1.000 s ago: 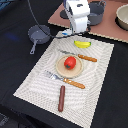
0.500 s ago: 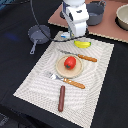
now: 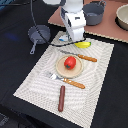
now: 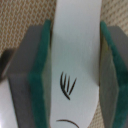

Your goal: Interact with the objects in diverse but meaningful ways.

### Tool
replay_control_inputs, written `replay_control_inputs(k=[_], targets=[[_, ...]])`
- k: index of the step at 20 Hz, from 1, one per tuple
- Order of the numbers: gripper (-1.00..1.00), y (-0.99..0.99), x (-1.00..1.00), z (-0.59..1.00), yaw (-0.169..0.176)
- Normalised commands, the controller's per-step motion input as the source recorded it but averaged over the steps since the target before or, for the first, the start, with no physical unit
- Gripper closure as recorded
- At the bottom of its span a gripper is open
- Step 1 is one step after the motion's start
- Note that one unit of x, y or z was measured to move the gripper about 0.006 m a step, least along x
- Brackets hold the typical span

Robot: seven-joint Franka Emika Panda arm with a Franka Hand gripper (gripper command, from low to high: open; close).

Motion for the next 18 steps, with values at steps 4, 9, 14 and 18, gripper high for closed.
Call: replay_control_inputs(k=[4, 9, 14, 18], targets=[[-1.00, 0.03, -0.05, 0.64, -0.003], [-1.00, 0.00, -0.14, 1.00, -0.016], [-1.00, 0.00, -0.39, 0.77, 0.000], [-1.00, 0.00, -0.53, 0.65, -0.002]])
